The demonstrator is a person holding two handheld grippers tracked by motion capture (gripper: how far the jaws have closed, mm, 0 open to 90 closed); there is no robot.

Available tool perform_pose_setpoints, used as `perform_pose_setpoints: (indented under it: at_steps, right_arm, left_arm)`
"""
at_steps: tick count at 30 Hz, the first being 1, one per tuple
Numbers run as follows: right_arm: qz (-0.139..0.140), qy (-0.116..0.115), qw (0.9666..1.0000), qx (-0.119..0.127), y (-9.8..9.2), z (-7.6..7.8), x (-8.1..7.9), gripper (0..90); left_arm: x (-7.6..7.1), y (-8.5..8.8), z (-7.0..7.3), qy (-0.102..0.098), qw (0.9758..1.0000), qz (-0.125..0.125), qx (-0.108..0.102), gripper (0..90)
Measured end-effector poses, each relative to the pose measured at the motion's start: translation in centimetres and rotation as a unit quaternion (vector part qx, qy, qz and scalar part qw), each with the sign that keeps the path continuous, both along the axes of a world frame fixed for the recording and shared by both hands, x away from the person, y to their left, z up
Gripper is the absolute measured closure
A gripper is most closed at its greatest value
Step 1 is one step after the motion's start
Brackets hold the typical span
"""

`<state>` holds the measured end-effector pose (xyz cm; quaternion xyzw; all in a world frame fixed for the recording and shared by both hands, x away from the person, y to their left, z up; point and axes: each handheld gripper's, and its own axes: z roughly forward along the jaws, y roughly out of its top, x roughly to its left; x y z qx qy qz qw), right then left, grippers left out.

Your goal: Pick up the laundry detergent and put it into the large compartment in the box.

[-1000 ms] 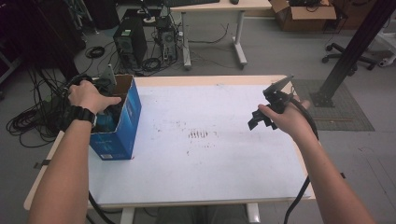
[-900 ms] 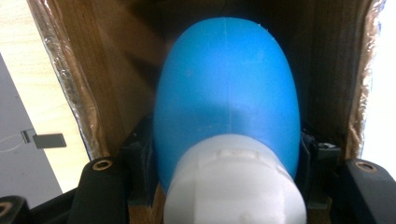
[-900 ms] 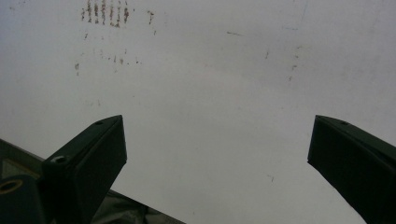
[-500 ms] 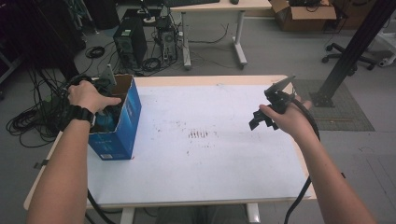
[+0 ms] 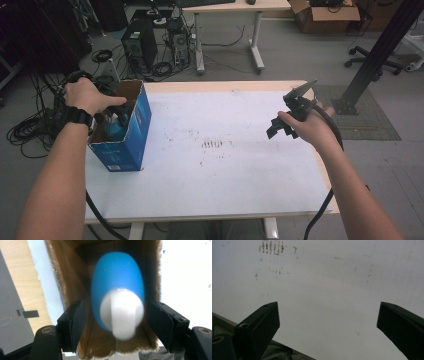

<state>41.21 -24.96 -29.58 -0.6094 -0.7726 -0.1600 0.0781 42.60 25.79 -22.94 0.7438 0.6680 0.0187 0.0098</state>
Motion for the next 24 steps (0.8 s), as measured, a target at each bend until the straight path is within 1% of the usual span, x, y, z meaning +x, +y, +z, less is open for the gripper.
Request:
perform_pose_setpoints:
  at_steps: [2, 3, 4, 8, 11, 14, 16, 18, 20, 22, 24]
  right_arm:
    - [0.001, -0.002, 1.0000, 0.001, -0.1, 0.1, -0.1, 4.5]
    - [0.001, -0.002, 1.0000, 0.000, -0.1, 0.1, -0.1, 4.6]
    - [0.001, -0.001, 1.0000, 0.001, -0.1, 0.2, -0.2, 4.6]
    - [-0.002, -0.003, 1.0000, 0.001, -0.3, 0.5, -0.3, 4.6]
    - [-0.005, -0.004, 1.0000, 0.001, -0.4, 0.8, -0.4, 4.6]
    - [-0.008, -0.005, 1.0000, 0.002, -0.5, 0.9, -0.4, 4.5]
    - [-0.010, -0.003, 0.9999, 0.001, -0.6, 0.9, -0.4, 4.5]
    - [-0.010, -0.003, 0.9999, 0.001, -0.7, 0.8, -0.4, 4.5]
    - [-0.010, -0.004, 0.9999, 0.003, -0.7, 0.9, -0.5, 4.5]
    - [-0.009, -0.005, 0.9999, 0.002, -0.7, 1.0, -0.5, 4.5]
    - [-0.008, -0.006, 0.9999, 0.004, -0.7, 1.1, -0.6, 4.5]
  left_arm:
    - [-0.2, -0.2, 0.8, -0.006, 1.0000, -0.003, 0.003, 28.9]
    - [-0.2, -0.3, 1.3, -0.008, 0.9999, -0.009, 0.002, 28.6]
    - [-0.3, -0.5, 1.7, -0.013, 0.9999, -0.006, -0.001, 28.0]
    - [-0.5, -1.4, 3.1, -0.023, 0.9996, -0.015, -0.004, 25.4]
    - [-0.6, -2.6, 3.8, -0.029, 0.9992, -0.022, -0.018, 24.4]
    - [-0.6, -4.4, 4.5, -0.036, 0.9987, -0.034, -0.015, 20.7]
    - [-0.6, -5.5, 4.8, -0.041, 0.9980, -0.044, -0.021, 20.0]
    - [-0.5, -6.7, 5.0, -0.039, 0.9973, -0.057, -0.023, 16.5]
    - [-0.4, -7.9, 5.2, -0.046, 0.9967, -0.063, -0.022, 13.6]
    - [-0.4, -9.0, 5.2, -0.046, 0.9963, -0.070, -0.021, 12.1]
    - [-0.4, -10.1, 5.2, -0.047, 0.9955, -0.078, -0.025, 10.7]
